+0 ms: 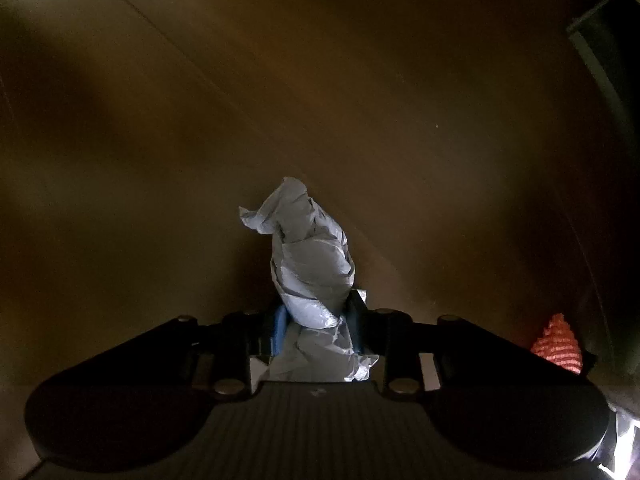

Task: Collect trash
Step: 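Grasp crumpled white paper with the left tool while the right tool grasps a white sock, then lift the paper in the left tool while the right tool carries the sock toward the bin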

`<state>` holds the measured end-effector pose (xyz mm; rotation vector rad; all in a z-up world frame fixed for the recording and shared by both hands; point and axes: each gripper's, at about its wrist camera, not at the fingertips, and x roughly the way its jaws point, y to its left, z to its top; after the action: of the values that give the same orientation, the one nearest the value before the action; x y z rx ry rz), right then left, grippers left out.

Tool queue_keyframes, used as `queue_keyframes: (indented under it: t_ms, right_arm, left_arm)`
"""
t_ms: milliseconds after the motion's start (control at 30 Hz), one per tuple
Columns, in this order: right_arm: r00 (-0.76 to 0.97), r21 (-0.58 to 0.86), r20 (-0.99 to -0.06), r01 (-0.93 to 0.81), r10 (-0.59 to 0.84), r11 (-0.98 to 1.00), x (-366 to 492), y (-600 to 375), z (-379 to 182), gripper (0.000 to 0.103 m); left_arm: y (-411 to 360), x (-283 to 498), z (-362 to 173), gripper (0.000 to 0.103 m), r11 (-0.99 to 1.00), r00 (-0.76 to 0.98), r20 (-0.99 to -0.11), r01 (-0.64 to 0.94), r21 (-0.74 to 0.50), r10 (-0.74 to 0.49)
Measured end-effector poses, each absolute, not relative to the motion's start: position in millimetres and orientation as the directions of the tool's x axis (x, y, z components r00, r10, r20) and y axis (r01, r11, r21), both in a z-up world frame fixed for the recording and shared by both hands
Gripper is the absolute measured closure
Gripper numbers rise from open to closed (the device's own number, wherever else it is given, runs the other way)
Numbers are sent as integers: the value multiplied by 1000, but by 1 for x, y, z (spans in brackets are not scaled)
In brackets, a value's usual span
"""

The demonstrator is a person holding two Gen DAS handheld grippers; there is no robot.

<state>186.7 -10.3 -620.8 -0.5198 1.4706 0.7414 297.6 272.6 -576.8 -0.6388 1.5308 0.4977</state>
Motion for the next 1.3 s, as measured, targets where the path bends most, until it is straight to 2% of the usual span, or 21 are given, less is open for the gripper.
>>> queue_keyframes:
  t_ms: [133,333,567,900,1167,1300]
  right_arm:
    - [-24,138,-986,-686,166,714,188,-20,-593,96]
    - [45,156,-971,-627,236,763,198,-35,-528,96]
    - [173,169,-931,-575,321,801,197,-57,-425,96]
    - [373,166,-836,-529,404,832,167,-90,-278,96]
    - [516,133,-751,-492,412,860,131,-123,-182,96]
    - [590,122,-690,-476,419,871,119,-144,-130,96]
  left_arm:
    - [273,294,-556,74,770,19,-996,-633,-76,-83]
    - [273,285,-496,75,824,92,-994,-559,-95,-52]
    - [275,265,-387,75,848,267,-962,-498,-182,-49]
    - [241,222,-203,74,901,520,-851,-331,-281,-74]
    - [196,170,-94,74,953,626,-772,-150,-263,-114]
    - [167,158,-59,74,968,659,-741,-77,-237,-129]
